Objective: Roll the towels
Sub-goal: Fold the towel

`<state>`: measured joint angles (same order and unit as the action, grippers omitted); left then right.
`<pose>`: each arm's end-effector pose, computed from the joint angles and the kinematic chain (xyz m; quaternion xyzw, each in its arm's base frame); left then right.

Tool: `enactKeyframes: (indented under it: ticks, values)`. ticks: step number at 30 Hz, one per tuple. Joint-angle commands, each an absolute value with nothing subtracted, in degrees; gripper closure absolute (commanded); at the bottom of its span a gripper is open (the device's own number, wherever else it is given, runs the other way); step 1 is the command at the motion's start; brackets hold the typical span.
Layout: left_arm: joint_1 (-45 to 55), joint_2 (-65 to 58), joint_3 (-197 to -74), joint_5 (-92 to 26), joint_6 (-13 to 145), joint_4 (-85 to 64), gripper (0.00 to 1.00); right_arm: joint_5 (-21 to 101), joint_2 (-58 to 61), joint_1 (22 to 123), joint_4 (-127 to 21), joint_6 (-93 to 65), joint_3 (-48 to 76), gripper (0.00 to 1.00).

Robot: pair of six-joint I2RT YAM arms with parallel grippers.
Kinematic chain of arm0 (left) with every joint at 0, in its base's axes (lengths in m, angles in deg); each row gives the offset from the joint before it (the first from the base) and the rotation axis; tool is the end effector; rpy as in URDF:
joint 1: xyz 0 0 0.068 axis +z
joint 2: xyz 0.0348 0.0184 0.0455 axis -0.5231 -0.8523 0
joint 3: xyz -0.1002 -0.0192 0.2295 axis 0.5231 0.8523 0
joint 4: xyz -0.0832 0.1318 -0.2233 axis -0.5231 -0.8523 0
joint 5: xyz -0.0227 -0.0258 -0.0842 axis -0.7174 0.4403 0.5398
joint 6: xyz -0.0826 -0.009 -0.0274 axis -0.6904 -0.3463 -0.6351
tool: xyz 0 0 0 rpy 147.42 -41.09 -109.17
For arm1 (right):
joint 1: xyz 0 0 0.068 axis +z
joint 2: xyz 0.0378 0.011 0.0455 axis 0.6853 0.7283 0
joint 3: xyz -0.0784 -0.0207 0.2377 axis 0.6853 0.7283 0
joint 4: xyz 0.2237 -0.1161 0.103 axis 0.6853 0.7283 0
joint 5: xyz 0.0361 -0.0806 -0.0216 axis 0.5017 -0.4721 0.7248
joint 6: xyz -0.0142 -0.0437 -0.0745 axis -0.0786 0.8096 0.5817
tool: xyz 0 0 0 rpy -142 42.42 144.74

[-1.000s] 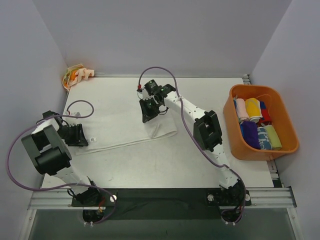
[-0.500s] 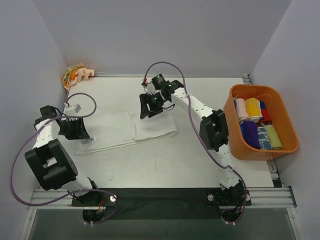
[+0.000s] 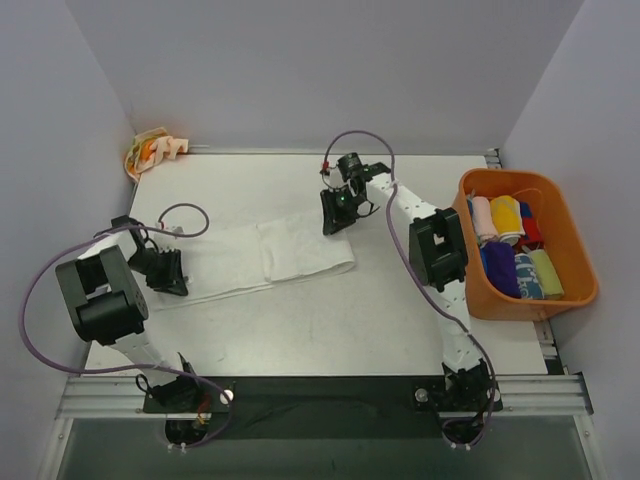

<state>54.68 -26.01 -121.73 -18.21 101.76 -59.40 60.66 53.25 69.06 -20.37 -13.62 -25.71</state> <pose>0.2861 0.0897 0.0907 0.0171 0.9796 -0.1683 0.1082 0.4680 0.2670 0.1592 -0.2330 0.8869 0.3119 0.2488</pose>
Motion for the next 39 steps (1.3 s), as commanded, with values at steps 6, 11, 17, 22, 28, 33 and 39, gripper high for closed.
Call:
enactKeyframes:
  ticks: [6,11,17,22,28,33,39]
  values:
    - [49.9,-43.3,-138.9,-22.9,100.7,-55.7,0.77,61.7,47.8,70.2,-19.0,-15.7,-3.9,0.8]
    - [40.8,-57.5,-164.5,-17.7,98.2,-59.2,0.71,84.3,32.7,73.6,-25.1,-18.0,14.0,0.63]
    - [33.9,-62.9,-190.3,-12.9,94.9,-65.2,0.45,82.1,21.1,73.7,-25.5,-16.0,11.8,0.49]
    - [34.7,-54.2,-178.6,-11.4,91.8,-62.4,0.44,68.4,24.1,67.4,-24.4,-11.3,9.9,0.48]
    - [32.2,-48.6,-159.9,-10.5,90.5,-56.6,0.48,68.7,31.9,66.5,-24.0,-12.2,10.2,0.48]
    - [30.2,-51.5,-158.1,-9.8,89.2,-53.9,0.51,71.1,36.1,67.5,-23.9,-12.4,13.1,0.59]
    - [28.7,-59.1,-165.3,-9.6,88.2,-53.0,0.59,76.3,36.9,70.2,-26.8,-16.9,17.5,0.85]
